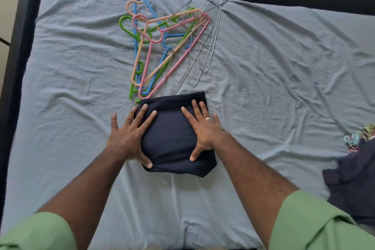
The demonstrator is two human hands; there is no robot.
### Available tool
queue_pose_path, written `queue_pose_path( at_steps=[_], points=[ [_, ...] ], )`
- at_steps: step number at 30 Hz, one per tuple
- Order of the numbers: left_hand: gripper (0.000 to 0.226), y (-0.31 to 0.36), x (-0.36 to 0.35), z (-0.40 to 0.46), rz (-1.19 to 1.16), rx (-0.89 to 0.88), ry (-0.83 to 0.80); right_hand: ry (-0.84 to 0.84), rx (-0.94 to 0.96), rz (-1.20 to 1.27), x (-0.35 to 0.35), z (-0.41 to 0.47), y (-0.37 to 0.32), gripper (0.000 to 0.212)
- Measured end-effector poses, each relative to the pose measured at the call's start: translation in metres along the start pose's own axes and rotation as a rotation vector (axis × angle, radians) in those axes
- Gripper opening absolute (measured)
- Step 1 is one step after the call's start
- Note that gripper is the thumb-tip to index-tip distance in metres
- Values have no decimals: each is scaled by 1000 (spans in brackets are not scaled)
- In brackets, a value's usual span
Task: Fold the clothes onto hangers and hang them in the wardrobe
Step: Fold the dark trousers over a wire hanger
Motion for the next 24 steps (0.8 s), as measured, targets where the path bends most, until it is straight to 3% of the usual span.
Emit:
queue_pose_path(
  at_steps=[10,14,17,20,22,24],
  points=[
    [171,3,-4,10,19,38,-23,31,6,-28,-13,16,2,174],
    [161,5,15,4,-28,21,-120,32,63,21,-7,6,9,167],
    [117,17,49,3,-124,86,-61,167,85,109,1,-7,16,131],
    [62,37,75,6,-86,116,295,407,19,207,18,-14,16,73],
    [45,52,85,11,-114,126,414,527,1,177,32,-15,11,39],
    [34,64,89,18,-261,129,434,588,-3,141,47,-13,7,19]
  ],
)
Point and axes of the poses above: each hand's wrist, its own z-axis towards the middle knuckle, its own x-axis out of the back of the hand, y = z × x, the point moved 1 cm from there along z, towards the middle knuckle, and after that the axes turned 5 degrees about -z, right-handed, at the moved point
